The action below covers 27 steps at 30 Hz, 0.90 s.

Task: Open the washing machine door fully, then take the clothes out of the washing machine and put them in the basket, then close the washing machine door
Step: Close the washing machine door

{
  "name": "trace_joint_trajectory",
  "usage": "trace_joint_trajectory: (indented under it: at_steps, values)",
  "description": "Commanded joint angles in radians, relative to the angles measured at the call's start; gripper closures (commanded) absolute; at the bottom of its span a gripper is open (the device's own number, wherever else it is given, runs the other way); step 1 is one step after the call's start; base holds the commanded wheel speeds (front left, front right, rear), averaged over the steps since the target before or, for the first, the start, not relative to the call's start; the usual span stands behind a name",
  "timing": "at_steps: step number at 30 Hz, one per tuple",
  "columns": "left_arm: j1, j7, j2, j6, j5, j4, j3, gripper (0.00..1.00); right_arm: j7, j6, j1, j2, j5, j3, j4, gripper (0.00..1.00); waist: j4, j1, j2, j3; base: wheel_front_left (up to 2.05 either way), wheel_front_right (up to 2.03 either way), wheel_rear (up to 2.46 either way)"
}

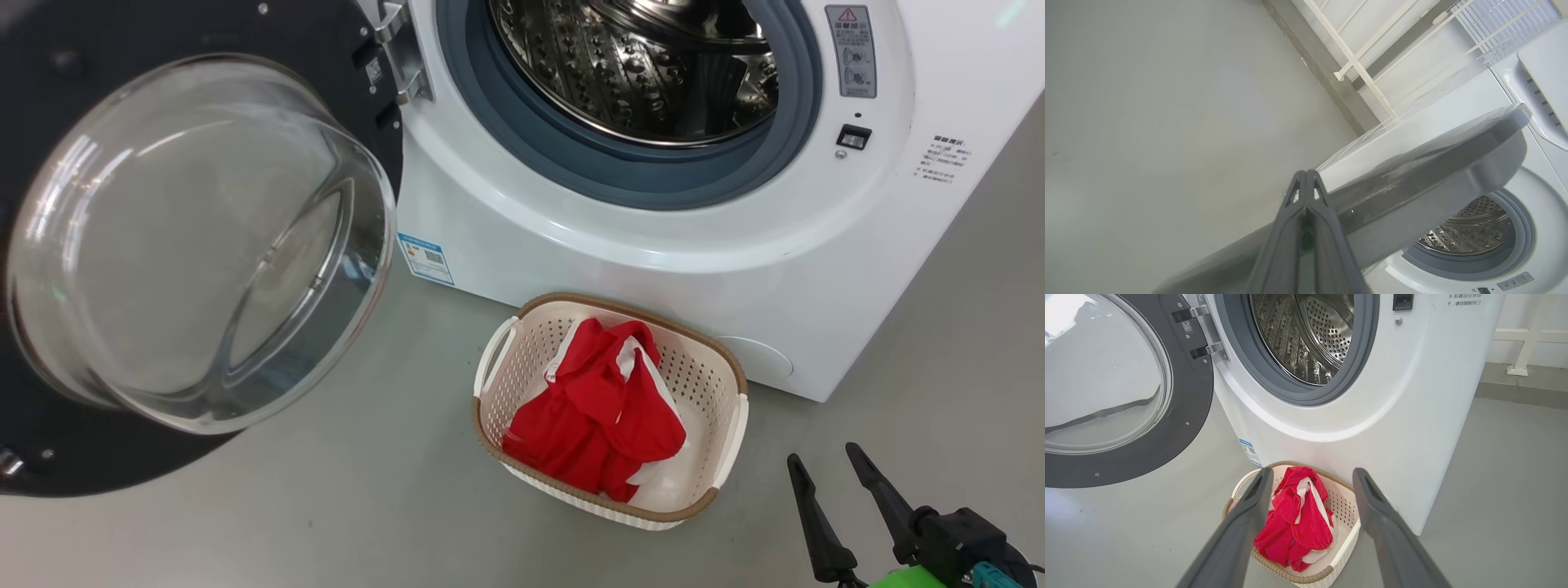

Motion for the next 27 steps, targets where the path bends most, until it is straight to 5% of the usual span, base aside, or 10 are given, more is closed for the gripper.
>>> trace_joint_trajectory:
  at_steps: [1, 27]
  values:
    - [0.018, 0.033, 0.023, -0.007, -0.023, -0.042, -0.006, 1.0, -0.006, 0.007, -0.027, -0.007, -0.012, 0.018, -0.022, 0.0, 0.003, 0.0, 0.0, -0.005, 0.0, 0.0, 0.0]
    - [0.293, 0.229, 0.009, -0.007, -0.252, -0.526, -0.092, 1.0, -0.006, 0.007, 0.019, 0.027, -0.008, 0.029, -0.021, 0.0, -0.007, 0.0, 0.0, -0.09, 0.0, 0.0, 0.0]
